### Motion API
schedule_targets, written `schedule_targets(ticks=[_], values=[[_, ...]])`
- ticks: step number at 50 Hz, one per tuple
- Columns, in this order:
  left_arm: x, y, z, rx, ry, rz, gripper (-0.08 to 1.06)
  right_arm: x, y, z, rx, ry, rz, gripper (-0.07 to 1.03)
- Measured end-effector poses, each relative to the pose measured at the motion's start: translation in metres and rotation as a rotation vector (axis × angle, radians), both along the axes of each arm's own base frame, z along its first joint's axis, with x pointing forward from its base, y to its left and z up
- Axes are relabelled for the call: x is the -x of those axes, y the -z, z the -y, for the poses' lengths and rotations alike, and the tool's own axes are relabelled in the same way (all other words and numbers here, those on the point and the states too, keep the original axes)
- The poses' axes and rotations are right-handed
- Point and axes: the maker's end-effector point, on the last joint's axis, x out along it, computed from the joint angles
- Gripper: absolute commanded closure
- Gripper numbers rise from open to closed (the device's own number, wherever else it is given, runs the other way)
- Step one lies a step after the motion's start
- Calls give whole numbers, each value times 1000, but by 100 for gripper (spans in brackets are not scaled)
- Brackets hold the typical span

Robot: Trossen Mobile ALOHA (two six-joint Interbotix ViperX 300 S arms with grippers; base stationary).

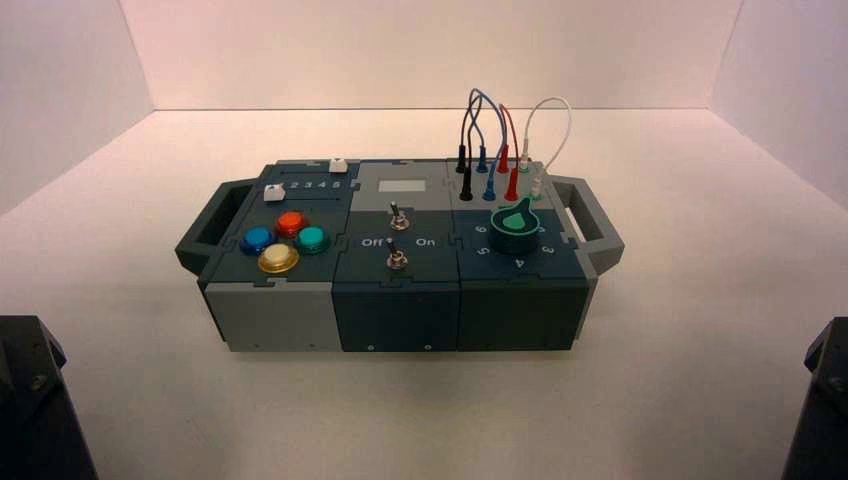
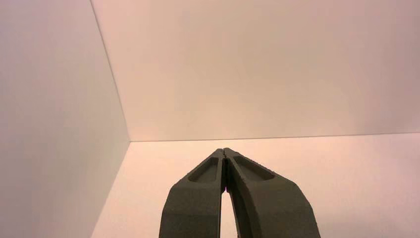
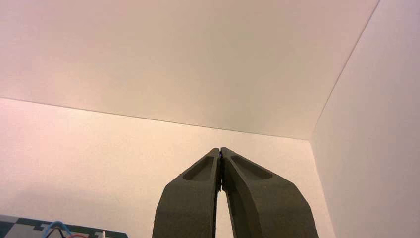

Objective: Flip the top switch on with the right gripper.

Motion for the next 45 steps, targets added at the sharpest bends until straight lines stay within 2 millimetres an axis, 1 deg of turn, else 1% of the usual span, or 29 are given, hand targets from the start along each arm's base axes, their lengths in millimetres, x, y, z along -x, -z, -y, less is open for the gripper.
schedule_targets(ticks=[21,26,31,33,36,37,38,40,41,42,45], values=[[0,0,0,0,0,0,101,0,0,0,0,0,0,99],[0,4,0,-1,0,-18,101,0,1,-1,-4,-1,-5,99],[-1,18,0,-1,0,-89,101,0,3,-1,-15,1,-20,99],[-1,28,0,-1,1,-143,101,0,7,-1,-20,1,-37,99],[0,44,1,-2,3,-229,101,-1,14,-2,-30,3,-72,99],[0,45,1,0,3,-235,101,-1,15,-2,-30,2,-75,99],[0,52,1,1,3,-275,101,-1,18,-2,-34,3,-92,99],[1,60,4,1,11,-318,101,-2,23,-4,-37,0,-114,99],[0,60,4,2,13,-322,101,-2,24,-4,-39,-1,-119,99],[1,65,6,3,20,-355,101,-2,28,-6,-39,-6,-138,99],[1,71,11,-1,39,-401,101,-2,37,-11,-34,-23,-181,99]])
